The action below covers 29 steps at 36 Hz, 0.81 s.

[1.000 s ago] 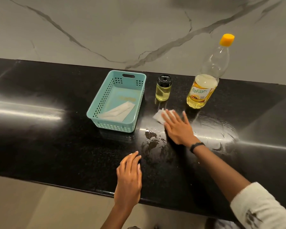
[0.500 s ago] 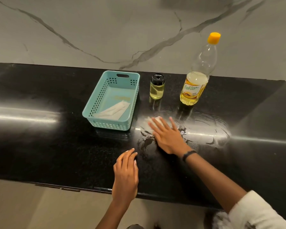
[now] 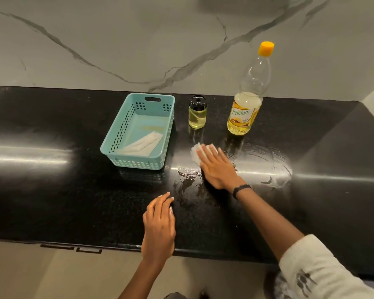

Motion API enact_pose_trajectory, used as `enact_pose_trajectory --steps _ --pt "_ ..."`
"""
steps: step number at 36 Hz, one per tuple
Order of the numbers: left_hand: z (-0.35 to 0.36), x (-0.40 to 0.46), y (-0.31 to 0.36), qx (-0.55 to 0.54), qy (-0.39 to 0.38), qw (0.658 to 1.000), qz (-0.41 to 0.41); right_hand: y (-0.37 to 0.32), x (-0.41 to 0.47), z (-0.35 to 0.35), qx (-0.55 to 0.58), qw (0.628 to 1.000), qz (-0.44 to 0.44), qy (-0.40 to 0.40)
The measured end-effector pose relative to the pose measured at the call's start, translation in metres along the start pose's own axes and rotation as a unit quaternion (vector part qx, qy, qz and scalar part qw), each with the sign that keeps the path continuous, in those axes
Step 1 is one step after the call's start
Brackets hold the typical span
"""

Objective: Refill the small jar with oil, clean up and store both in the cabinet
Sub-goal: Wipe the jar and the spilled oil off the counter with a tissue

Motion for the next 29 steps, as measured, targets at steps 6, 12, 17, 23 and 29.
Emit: enact_pose_trajectory --steps 6,12,17,23,29 --pt "0.000 -0.001 0.000 -0.010 0.005 1.000 0.002 0.044 -0.058 -0.010 0.011 0.999 0.033 -0.023" --pt "0.001 -0.001 0.000 -0.007 0.001 1.000 0.003 0.083 -0.039 -0.015 -0.011 0.987 0.161 -0.026" --pt "0.002 -0.001 0.000 -0.002 0.000 1.000 0.007 0.061 -0.007 -0.011 0.004 0.986 0.165 -0.021" --pt "0.002 -0.002 -0.001 0.004 -0.006 1.000 0.012 0.031 -0.052 -0.012 0.014 0.998 0.054 -0.007" --pt "0.003 -0.002 -0.001 -0.006 -0.004 1.000 0.012 0.078 -0.109 -0.019 -0.006 0.995 0.103 -0.014"
Point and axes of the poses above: each hand's wrist, its own x-axis towards the middle knuckle, its own z-axis out of the palm, y = z × x, the point moved 5 cm from there along x, towards the middle knuckle, and after that the axes turned 11 degrees about y, right-handed, at the moved point
